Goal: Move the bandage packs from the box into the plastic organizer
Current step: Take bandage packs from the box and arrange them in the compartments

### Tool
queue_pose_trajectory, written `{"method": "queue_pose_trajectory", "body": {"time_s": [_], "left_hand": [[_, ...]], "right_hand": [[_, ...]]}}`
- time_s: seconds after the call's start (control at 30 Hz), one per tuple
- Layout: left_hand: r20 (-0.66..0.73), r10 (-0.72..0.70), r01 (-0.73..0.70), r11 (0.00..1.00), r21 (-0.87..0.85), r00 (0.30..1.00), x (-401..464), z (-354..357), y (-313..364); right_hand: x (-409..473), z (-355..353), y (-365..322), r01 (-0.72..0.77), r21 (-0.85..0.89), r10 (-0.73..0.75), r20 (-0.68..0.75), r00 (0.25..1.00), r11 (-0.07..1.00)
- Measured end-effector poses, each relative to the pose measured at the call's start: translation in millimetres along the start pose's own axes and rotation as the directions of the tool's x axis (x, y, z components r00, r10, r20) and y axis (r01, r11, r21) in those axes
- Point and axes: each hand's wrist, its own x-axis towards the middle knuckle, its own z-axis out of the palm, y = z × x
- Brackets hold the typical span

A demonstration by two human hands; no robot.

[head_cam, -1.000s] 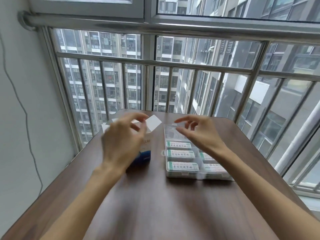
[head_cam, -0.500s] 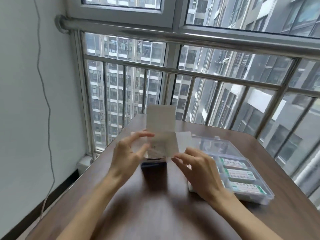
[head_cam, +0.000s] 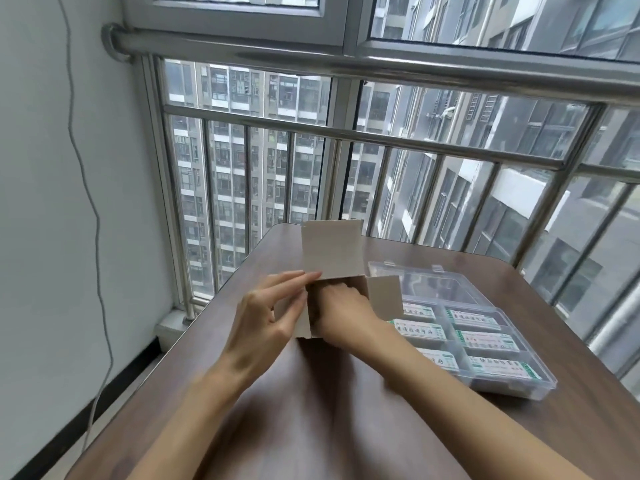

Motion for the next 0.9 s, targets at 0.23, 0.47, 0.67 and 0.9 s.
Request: {"method": "queue_pose_trajectory", "body": {"time_s": [0.23,0.47,0.67,0.9], "left_hand": [[-0.020,-0.025,0.025,0.999,-0.031,0.999,4.0,-0.7,-1.4],[-0.102,-0.100,0.090,0.991,-0.101,0.990,7.7,-4.5,4.1],[-0.011,-0.339,0.334,0.929,-0.158,0.941,32.5,-24.4,10.8],[0.069,-0.409,0.356,0.856,0.375,0.910,53.6,-43.5,13.6]], "right_hand": [[6.7,4.9,0.6,-0.016,-0.029,0.011,-0.168,0.986,0.999],[-5.9,-7.0,10.7,0.144,-0.066,-0.158,-0.320,0.934,0.987],[-21.1,-35.2,22.8,0.202,0.670,-0.035,-0.254,0.967,0.714],[-27.3,-59.1,29.5,0.014,0.989,0.065,-0.024,0.998,0.147]]}}
